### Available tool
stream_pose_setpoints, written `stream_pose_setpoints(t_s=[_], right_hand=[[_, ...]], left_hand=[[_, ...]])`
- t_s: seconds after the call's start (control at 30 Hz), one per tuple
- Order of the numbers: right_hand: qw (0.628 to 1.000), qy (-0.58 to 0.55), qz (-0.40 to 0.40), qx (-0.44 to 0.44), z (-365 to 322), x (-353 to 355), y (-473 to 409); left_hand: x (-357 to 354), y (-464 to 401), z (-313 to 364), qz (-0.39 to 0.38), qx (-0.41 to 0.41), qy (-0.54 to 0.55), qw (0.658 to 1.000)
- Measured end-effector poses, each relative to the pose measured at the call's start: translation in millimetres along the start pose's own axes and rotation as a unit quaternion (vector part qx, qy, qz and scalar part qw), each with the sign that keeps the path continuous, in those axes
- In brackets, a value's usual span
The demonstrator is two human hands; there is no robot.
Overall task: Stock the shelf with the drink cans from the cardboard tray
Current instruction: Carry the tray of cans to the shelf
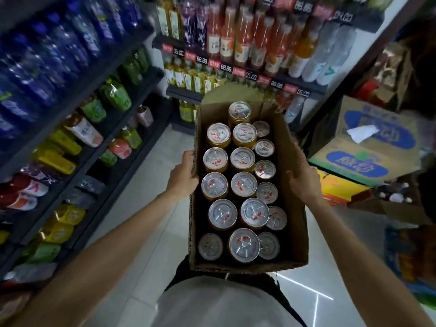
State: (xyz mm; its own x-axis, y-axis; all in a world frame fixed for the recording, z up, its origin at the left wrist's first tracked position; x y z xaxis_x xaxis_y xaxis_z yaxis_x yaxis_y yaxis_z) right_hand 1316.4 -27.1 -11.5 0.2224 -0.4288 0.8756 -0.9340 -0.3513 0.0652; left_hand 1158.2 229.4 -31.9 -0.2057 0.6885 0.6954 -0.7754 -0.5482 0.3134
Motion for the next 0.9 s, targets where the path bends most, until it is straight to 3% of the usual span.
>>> stream_pose_setpoints(t_s=[0.27,0.4,0.73,0.9], right_hand=[[0.996,0.013,-0.051,0.076,-42.7,7.8,-187.5],[0.984,-0.002,-0.089,0.155,-55.4,-5.0,-276.2],[0.91,-0.021,-0.232,0.342,-96.4,-49.8,-449.2],[0.882,-0.022,-0.284,0.376,-113.8,-75.2,-494.9]], left_hand=[[34.2,-113.1,47.6,0.065,0.057,0.051,0.995],[34.0,-155.4,66.3,0.111,0.107,0.052,0.987],[4.3,-228.6,99.2,0.198,0.249,0.11,0.942],[-10.8,-250.4,110.7,0.238,0.306,0.104,0.916]])
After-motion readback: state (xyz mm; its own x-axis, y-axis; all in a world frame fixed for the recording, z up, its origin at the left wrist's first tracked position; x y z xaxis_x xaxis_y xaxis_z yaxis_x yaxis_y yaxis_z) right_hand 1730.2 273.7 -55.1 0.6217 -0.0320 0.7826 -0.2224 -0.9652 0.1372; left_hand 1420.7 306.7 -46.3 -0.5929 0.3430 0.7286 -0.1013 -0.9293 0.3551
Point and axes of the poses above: each hand's wrist, its own y-axis away from the middle knuckle, its own x-axis out of the back of the hand, z = x × y, the point moved 6 cm from there along -y, towards the middle knuckle
